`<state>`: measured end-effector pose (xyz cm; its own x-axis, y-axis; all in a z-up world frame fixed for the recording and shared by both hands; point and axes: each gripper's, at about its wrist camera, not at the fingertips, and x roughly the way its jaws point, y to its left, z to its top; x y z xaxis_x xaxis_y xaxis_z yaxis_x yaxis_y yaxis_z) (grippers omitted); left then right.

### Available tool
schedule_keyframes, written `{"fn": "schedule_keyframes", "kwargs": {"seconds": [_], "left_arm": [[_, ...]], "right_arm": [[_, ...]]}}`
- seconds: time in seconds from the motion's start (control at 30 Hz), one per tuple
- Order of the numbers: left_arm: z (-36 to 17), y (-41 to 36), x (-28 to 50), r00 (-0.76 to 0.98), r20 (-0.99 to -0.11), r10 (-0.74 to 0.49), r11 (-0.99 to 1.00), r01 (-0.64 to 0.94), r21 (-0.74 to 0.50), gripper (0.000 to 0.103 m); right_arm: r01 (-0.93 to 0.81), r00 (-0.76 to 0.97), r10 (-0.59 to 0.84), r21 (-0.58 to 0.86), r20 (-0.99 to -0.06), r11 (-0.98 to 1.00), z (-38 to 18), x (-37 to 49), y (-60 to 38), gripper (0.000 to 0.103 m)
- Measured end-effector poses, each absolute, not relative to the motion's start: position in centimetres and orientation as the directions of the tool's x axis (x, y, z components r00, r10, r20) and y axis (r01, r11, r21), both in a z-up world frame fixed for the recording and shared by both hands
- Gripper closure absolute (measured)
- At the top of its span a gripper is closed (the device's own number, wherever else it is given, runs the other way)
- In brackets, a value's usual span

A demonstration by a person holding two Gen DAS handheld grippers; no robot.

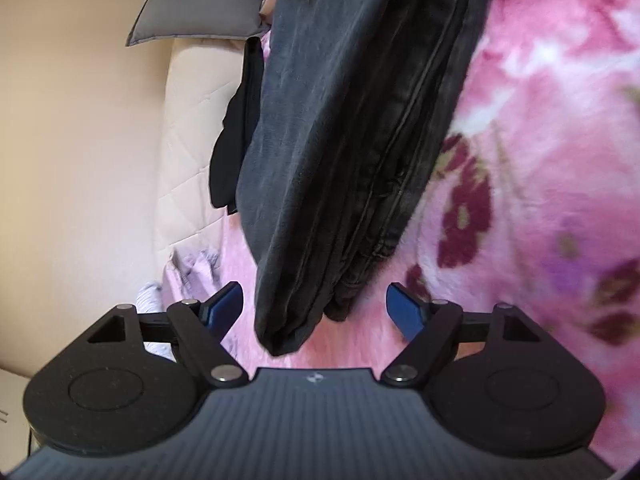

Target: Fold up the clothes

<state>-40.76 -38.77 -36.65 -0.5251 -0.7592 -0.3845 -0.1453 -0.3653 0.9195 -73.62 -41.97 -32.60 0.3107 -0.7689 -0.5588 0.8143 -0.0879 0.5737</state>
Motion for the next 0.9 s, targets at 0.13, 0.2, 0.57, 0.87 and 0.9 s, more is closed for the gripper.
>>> {"fn": "schedule_keyframes", "kwargs": {"seconds": [0.13, 0.2, 0.57, 0.87, 0.9], "left_arm": [[-36.7, -40.1, -41.1, -0.535, -0.396, -0.746, -0.38, -0.145, 0.913, 0.029], [-36.7, -40.2, -41.1, -0.534, -0.4, -0.745, -0.389, -0.14, 0.91, 0.03], [-36.3, -38.9, -40.2, -0.532, -0.394, -0.749, -0.41, -0.095, 0.907, 0.03], [-35.7, -36.1, -41.4, -0.625, -0.357, -0.694, -0.362, -0.125, 0.924, 0.014], [-35.8, -36.2, -41.8, -0.619, -0.366, -0.696, -0.371, -0.126, 0.92, 0.014]], "right_arm": [[0.971, 0.187, -0.811, 0.23, -0.554, 0.066, -29.2, -67.4, -38.2, 0.043], [0.98, 0.192, -0.811, 0.067, -0.552, 0.187, -28.9, -63.1, -36.7, 0.035], [0.589, 0.011, -0.803, -0.645, -0.596, 0.487, -36.5, -47.6, -36.0, 0.038], [0.626, 0.07, -0.813, -0.609, -0.578, 0.486, -31.4, -51.8, -37.0, 0.081], [0.636, 0.069, -0.814, -0.603, -0.576, 0.481, -30.8, -52.1, -37.0, 0.081]]}}
